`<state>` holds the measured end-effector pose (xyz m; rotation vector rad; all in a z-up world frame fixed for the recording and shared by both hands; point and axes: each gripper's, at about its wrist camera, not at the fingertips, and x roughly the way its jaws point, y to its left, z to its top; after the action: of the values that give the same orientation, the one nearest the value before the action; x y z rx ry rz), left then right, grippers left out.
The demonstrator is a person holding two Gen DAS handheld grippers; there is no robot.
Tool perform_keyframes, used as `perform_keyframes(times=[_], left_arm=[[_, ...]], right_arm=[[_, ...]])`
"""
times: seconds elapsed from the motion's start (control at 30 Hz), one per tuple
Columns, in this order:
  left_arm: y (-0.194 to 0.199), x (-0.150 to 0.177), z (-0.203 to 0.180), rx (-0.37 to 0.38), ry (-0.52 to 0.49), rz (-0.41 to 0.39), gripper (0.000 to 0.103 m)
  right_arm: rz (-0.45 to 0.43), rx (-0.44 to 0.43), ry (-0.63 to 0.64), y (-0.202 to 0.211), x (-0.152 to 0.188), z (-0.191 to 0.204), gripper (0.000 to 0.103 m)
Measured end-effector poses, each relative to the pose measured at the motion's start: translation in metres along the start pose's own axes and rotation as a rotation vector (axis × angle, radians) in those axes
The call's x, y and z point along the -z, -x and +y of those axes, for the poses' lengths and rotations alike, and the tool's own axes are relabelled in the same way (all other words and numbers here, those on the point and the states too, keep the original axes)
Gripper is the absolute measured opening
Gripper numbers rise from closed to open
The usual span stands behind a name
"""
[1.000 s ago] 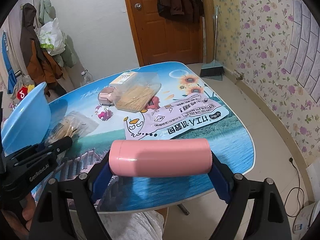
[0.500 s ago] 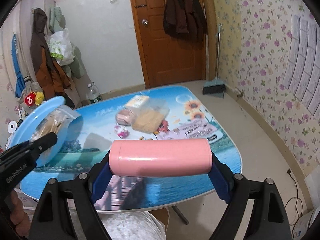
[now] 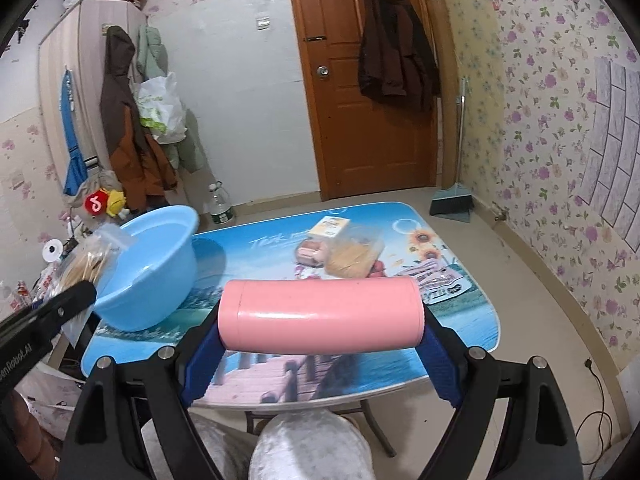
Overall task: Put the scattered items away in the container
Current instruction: 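Carry the swab bag over the basin with left gripper while right carries the cylinder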
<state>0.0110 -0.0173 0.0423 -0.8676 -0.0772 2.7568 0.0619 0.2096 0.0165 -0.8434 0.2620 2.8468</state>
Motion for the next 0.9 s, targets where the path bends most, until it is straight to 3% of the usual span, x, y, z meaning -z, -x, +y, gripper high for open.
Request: perform_keyframes(times=[0.2, 0.9], left_arm=[[0.010, 0.004, 0.021, -0.048, 0.022, -0.002, 0.023], [0.005, 0.005, 0.040, -0.077, 0.048, 0.015, 0.023]], right_arm=[[0.011, -0.020, 0.003, 0.003, 0.004, 0.008, 0.088], [0.050, -0.013, 0.004, -0.009, 0.009, 0.008, 0.088]])
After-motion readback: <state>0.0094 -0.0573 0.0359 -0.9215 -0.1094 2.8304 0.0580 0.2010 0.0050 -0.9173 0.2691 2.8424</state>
